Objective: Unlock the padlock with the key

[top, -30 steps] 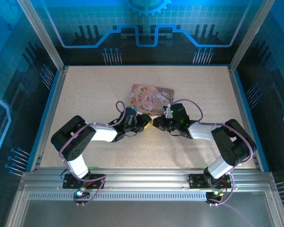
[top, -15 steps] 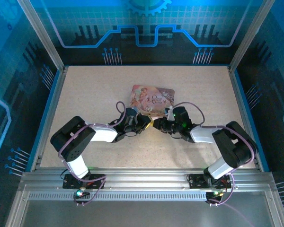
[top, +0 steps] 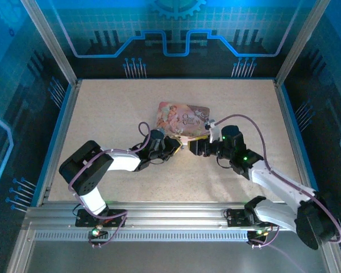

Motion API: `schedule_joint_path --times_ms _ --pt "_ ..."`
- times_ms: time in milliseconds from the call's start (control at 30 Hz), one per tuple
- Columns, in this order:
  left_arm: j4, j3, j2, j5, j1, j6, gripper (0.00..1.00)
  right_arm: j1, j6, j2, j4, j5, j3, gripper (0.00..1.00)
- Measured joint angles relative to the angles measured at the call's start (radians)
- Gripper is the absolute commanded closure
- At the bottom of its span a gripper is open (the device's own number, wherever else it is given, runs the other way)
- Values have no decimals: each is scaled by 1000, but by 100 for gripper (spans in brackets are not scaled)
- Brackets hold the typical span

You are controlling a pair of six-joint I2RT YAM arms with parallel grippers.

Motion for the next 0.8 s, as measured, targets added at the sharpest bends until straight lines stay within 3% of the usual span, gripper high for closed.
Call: schedule_joint_path --times_ms 267,467,800 --pt "-13 0 -11 -11 -2 -27 100 262 -586 -34 -116 342 58 41" --pt "2 -2 -11 -10 -2 -62 100 301 -948 59 -50 476 -28 41" --pt "52 -8 -11 -9 -2 -102 100 313 -1143 311 142 546 -39 52"
